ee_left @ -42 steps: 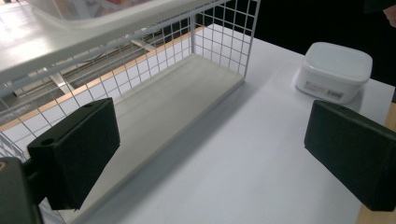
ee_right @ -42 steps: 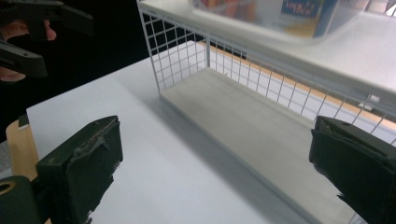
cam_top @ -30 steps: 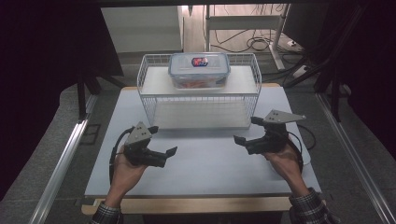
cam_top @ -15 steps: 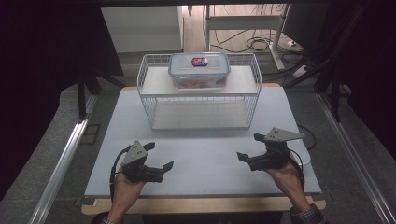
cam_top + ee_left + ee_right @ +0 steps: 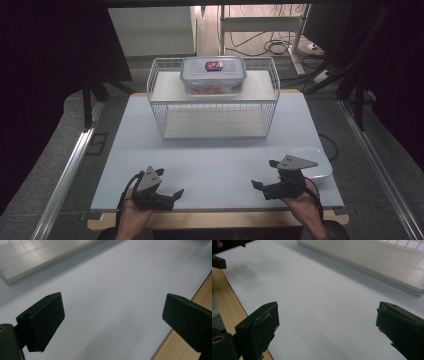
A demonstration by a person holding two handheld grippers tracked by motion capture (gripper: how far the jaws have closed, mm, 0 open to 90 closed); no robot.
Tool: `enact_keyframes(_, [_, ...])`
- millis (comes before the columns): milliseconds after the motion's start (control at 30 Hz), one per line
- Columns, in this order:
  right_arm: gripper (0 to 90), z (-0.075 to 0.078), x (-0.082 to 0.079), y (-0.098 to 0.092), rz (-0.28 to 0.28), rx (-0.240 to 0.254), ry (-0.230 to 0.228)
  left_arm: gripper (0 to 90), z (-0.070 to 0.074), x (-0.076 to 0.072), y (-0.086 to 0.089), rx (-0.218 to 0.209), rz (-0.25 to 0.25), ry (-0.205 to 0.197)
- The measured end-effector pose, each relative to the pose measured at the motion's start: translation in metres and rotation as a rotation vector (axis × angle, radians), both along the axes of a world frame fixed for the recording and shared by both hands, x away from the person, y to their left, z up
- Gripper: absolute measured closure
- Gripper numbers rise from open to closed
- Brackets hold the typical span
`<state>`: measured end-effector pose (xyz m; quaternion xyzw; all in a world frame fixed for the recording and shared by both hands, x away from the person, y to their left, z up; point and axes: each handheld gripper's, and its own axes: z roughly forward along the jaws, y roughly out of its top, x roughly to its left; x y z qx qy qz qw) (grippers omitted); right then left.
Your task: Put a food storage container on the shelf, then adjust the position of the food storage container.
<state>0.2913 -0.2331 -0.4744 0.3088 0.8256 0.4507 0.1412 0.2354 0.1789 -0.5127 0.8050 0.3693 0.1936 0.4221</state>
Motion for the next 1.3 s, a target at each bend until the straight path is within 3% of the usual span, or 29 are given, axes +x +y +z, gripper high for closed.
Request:
enact_keyframes(133, [4.8, -0.004, 0.002, 0.000, -0.021, -0.021, 0.002, 4.0, -0.001, 0.001, 0.000, -0.004, 0.003, 0.003])
enact_keyframes(200, [0.0, -0.005, 0.004, 0.000, -0.042, -0.024, 0.012, 4.1, -0.001, 0.001, 0.001, -0.011, 0.004, -0.003])
enact_keyframes(433, [3.1, 0.002, 0.008, -0.010, -0.108, -0.007, 0.043, 4.2, -0.004, 0.002, 0.003, -0.032, 0.005, 0.006])
enact_keyframes(500, [8.2, 0.006, 0.010, -0.018, -0.135, 0.001, 0.028, 4.2, -0.005, 0.003, 0.003, -0.038, 0.003, 0.011])
enact_keyframes(533, [17.2, 0.011, 0.011, -0.026, -0.176, -0.007, 0.005, 4.3, -0.005, 0.003, 0.003, -0.036, 0.003, 0.010])
enact_keyframes(567, [17.2, 0.011, 0.011, -0.026, -0.176, -0.007, 0.005, 4.3, -0.006, 0.003, 0.003, -0.035, 0.004, 0.010])
enact_keyframes(600, [31.6, 0.014, 0.012, -0.036, -0.201, -0.010, -0.010, 4.3, -0.006, 0.003, 0.003, -0.033, 0.005, 0.010])
enact_keyframes(633, [31.6, 0.014, 0.012, -0.036, -0.201, -0.010, -0.010, 4.4, -0.006, 0.003, 0.003, -0.033, 0.005, 0.010])
enact_keyframes(667, [45.3, 0.017, 0.015, -0.049, -0.225, -0.021, -0.011, 4.4, -0.007, 0.004, 0.004, -0.035, 0.007, 0.011])
enact_keyframes(700, [45.3, 0.017, 0.015, -0.049, -0.225, -0.021, -0.011, 4.4, -0.007, 0.004, 0.004, -0.035, 0.007, 0.011])
enact_keyframes(733, [55.4, 0.018, 0.017, -0.061, -0.245, -0.047, -0.014, 4.4, -0.007, 0.004, 0.005, -0.037, 0.009, 0.013])
enact_keyframes(767, [55.4, 0.018, 0.017, -0.061, -0.245, -0.047, -0.014, 4.4, -0.007, 0.004, 0.005, -0.037, 0.009, 0.013])
enact_keyframes(833, [68.2, 0.019, 0.018, -0.072, -0.260, -0.057, -0.019, 4.5, -0.008, 0.004, 0.005, -0.038, 0.010, 0.014])
enact_keyframes(867, [79.1, 0.021, 0.020, -0.084, -0.282, -0.070, -0.036, 4.5, -0.008, 0.005, 0.005, -0.042, 0.011, 0.018])
enact_keyframes(967, [85.0, 0.023, 0.021, -0.097, -0.320, -0.073, -0.047, 4.5, -0.009, 0.005, 0.005, -0.044, 0.010, 0.023])
enact_keyframes(1000, [89.2, 0.025, 0.022, -0.108, -0.358, -0.072, -0.058, 4.5, -0.009, 0.005, 0.005, -0.044, 0.008, 0.024])
enact_keyframes(1033, [89.2, 0.025, 0.022, -0.108, -0.358, -0.072, -0.058, 4.5, -0.009, 0.005, 0.005, -0.044, 0.008, 0.024])
enact_keyframes(1133, [89.6, 0.024, 0.026, -0.134, -0.479, -0.062, -0.044, 4.5, -0.009, 0.005, 0.006, -0.047, 0.008, 0.026])
enact_keyframes(1300, [89.6, 0.020, 0.027, -0.153, -0.547, -0.065, -0.031, 4.5, -0.009, 0.005, 0.006, -0.044, 0.009, 0.027])
